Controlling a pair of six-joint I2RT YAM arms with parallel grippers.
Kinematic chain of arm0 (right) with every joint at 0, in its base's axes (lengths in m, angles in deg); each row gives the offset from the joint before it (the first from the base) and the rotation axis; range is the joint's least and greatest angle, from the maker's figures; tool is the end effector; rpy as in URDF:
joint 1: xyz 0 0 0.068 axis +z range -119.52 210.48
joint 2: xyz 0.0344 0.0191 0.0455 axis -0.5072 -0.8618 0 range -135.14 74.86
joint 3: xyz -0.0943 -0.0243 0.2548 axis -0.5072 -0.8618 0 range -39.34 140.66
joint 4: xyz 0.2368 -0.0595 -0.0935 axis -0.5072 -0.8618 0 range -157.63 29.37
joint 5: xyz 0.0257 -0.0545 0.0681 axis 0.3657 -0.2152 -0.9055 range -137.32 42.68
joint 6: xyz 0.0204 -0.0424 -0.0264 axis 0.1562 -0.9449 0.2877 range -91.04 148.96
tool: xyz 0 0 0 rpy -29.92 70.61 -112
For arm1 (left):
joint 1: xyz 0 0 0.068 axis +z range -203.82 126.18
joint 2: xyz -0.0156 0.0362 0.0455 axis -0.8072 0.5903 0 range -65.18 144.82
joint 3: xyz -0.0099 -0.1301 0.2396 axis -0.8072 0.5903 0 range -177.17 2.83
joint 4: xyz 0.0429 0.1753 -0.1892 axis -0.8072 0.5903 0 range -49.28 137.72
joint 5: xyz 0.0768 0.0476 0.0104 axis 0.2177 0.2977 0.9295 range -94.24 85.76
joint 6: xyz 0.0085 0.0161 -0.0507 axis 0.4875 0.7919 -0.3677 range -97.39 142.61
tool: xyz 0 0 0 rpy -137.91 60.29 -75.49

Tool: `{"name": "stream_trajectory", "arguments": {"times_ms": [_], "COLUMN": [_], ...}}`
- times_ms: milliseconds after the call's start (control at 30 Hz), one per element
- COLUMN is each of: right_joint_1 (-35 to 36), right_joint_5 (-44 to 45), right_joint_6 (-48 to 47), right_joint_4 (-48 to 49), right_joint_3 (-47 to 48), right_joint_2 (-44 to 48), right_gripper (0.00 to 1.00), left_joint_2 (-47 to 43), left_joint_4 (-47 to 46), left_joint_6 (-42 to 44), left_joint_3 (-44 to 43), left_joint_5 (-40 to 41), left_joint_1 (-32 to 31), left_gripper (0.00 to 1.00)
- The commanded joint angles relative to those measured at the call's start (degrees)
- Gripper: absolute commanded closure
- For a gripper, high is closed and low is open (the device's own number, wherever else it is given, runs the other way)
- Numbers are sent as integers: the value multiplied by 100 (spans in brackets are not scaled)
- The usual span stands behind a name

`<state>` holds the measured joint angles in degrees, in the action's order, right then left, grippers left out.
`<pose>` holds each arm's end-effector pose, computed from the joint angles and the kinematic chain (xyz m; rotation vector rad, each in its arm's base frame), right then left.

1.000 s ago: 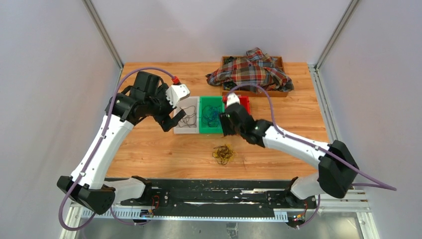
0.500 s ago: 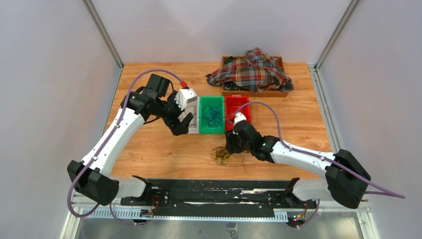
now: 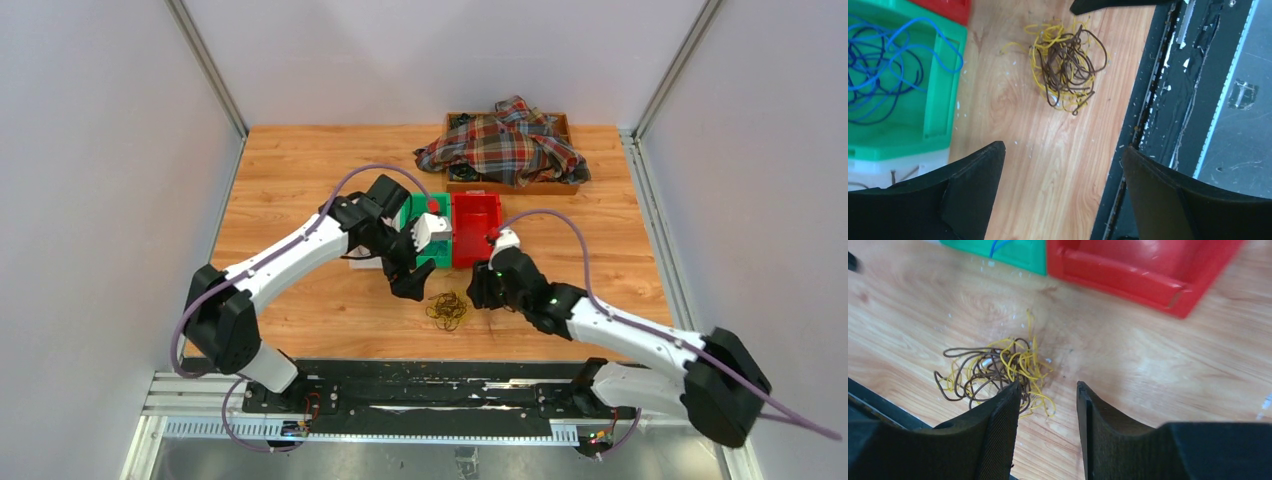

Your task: Untangle the cables

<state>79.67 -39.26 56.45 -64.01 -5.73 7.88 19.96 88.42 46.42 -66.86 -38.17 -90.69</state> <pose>0.1618 0.1799 0.2064 -0.3482 2.2414 0.5797 0.2254 -0.1937 0.2768 1.4863 2.1626 -0.8641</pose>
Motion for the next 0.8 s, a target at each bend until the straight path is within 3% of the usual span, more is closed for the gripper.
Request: {"name": "stream_trajectory", "arguments": {"times_ms": [0, 200, 467, 767], "right_joint_1": [-414, -496, -512, -514], "right_joint_5": [214, 413, 390, 307], "right_joint_6": [463, 443, 479, 462], "right_joint_4": [82, 117, 115, 196], "right_joint_3": [-403, -826, -937, -940], "right_joint_2": [1047, 1834, 2033, 2012], "right_gripper": [55, 56, 61, 69], "left_joint_2": [467, 1065, 1440, 1612], "left_joint_4": [-316, -512, -681, -909], "left_joint_6": [253, 407, 360, 184], "left_joint_3": [-332, -314, -444, -472], "left_joint_5": [-169, -77, 163, 374], "left_joint_1": [-157, -418, -709, -840], "left_gripper": [12, 19, 24, 48]}}
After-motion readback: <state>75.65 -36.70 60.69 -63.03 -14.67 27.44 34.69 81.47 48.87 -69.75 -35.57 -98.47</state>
